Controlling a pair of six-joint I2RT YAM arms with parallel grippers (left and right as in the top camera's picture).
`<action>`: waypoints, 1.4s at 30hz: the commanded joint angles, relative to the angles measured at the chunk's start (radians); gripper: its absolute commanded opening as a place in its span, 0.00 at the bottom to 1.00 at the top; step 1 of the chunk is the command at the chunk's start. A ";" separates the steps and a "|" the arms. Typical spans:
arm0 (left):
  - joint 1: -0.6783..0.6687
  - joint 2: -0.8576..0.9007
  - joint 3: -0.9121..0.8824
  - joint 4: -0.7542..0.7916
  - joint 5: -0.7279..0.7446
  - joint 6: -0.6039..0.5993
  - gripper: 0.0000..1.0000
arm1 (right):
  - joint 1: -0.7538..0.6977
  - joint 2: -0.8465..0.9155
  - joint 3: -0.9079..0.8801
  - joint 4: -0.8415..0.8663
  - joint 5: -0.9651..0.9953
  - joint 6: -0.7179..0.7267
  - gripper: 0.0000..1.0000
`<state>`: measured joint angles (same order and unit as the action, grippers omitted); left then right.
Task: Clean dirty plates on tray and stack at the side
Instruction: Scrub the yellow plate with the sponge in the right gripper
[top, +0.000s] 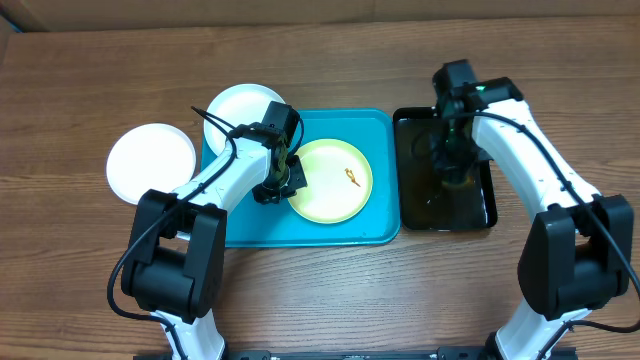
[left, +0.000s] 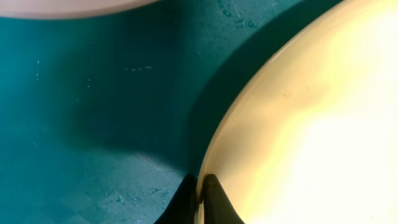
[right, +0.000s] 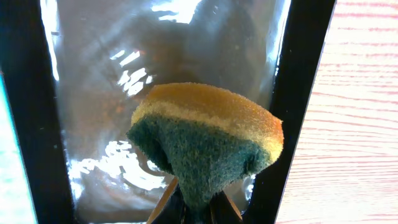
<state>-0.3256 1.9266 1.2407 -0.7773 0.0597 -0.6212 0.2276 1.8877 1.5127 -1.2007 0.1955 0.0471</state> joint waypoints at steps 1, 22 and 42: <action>0.000 0.023 -0.005 -0.003 -0.014 0.020 0.04 | 0.034 -0.024 0.026 -0.005 0.063 -0.014 0.04; 0.000 0.023 -0.005 -0.004 -0.014 0.024 0.04 | 0.135 -0.025 0.028 -0.019 0.174 0.063 0.04; 0.000 0.023 -0.005 -0.005 -0.007 0.024 0.04 | 0.224 -0.025 0.134 0.099 -0.352 -0.009 0.04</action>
<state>-0.3256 1.9266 1.2407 -0.7776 0.0601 -0.6178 0.4091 1.8877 1.6211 -1.1187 -0.0566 0.0490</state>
